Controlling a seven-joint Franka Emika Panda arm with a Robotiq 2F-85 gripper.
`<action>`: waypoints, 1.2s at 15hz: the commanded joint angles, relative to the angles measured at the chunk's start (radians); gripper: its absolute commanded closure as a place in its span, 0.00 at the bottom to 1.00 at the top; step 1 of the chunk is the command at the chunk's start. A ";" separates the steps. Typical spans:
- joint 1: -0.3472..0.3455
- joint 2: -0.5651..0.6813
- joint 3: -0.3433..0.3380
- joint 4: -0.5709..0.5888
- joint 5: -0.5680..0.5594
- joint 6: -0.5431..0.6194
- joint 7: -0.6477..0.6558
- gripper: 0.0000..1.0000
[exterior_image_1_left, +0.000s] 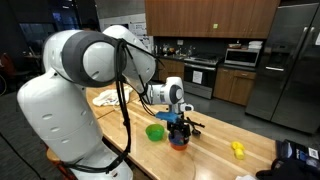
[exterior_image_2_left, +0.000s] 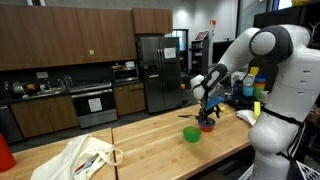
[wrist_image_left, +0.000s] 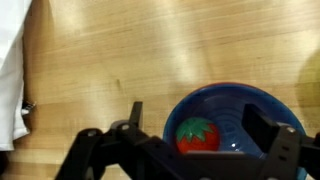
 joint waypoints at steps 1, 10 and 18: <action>0.004 0.011 0.011 -0.008 0.000 0.017 -0.010 0.00; 0.019 0.051 0.027 0.000 -0.015 0.030 0.005 0.00; 0.032 0.040 0.032 0.037 0.010 0.010 -0.002 0.00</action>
